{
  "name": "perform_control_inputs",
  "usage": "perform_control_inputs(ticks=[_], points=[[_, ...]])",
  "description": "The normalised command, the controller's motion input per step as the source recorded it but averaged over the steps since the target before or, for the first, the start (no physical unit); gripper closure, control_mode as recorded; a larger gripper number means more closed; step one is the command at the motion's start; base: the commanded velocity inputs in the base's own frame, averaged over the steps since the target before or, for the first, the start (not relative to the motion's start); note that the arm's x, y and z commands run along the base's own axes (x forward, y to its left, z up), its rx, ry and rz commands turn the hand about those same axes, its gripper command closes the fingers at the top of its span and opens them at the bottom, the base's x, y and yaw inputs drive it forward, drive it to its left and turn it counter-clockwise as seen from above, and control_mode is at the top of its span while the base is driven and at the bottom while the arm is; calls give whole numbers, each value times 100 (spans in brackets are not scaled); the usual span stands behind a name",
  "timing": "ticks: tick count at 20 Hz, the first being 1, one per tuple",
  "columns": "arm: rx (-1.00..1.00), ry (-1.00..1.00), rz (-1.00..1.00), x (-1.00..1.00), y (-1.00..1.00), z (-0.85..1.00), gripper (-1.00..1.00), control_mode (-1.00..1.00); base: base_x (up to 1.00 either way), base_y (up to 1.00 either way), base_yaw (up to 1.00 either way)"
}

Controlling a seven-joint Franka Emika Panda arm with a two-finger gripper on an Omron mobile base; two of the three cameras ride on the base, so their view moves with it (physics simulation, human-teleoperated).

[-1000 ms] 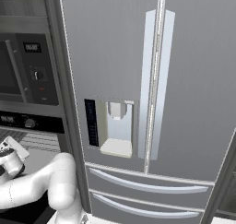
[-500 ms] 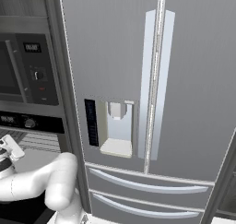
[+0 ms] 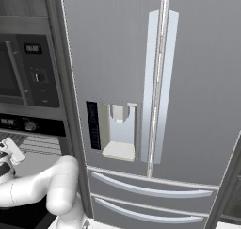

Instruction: Take the fish from the oven and place it on the plate on the counter.

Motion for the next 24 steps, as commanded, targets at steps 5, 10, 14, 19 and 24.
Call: perform_control_inputs(ticks=[5,10,14,19,24], points=[[0,-2,0,0,0,-56,-100,-100,0,0,0],[2,-1,0,0,0,-64,-100,-100,0,0,0],[3,0,0,-21,0,-64,-100,-100,0,0,0],[4,-5,0,-47,0,-68,-100,-100,0,0,0],[2,-12,0,-4,0,-69,-100,-100,0,0,0]])
